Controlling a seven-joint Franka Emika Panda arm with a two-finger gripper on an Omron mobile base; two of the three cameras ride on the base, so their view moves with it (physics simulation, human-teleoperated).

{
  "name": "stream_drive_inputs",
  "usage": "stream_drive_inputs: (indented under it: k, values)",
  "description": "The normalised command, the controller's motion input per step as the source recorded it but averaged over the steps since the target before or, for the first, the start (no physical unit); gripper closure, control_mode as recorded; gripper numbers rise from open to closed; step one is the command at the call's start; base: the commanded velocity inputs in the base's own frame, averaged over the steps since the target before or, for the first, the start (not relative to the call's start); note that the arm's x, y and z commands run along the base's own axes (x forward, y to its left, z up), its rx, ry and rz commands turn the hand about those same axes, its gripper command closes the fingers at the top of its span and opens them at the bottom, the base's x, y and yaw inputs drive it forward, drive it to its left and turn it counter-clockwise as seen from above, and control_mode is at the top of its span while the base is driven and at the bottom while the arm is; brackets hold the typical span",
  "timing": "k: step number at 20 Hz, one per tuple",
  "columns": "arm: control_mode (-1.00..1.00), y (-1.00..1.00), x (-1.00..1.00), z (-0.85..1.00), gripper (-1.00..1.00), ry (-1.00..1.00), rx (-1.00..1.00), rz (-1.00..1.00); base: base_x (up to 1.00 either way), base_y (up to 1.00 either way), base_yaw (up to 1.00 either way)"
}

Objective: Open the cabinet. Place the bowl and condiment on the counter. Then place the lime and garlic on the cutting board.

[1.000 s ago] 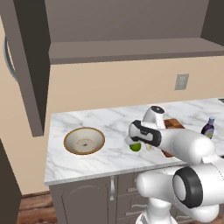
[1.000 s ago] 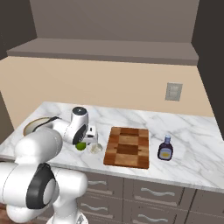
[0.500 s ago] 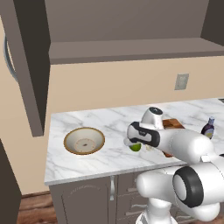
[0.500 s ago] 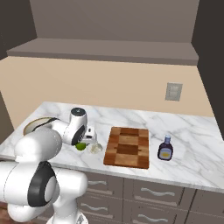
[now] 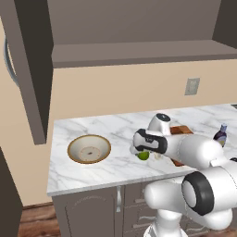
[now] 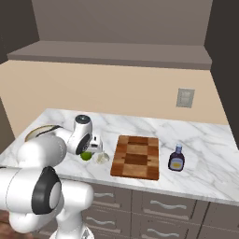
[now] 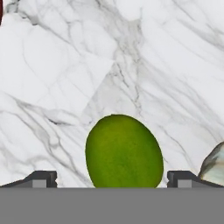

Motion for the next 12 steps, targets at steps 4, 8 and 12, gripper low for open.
stream_drive_inputs:
  k: [4, 8, 12]
  values:
    - [-1.00, 0.00, 0.10, 0.00, -1.00, 0.00, 0.00, 0.00, 0.00, 0.00, 0.00]
    - [-1.00, 0.00, 0.02, -0.04, -1.00, 0.00, 0.00, 0.00, 0.00, 0.00, 0.00]
    - [-1.00, 0.00, 0.00, -0.18, -1.00, 0.00, 0.00, 0.00, 0.00, 0.00, 0.00]
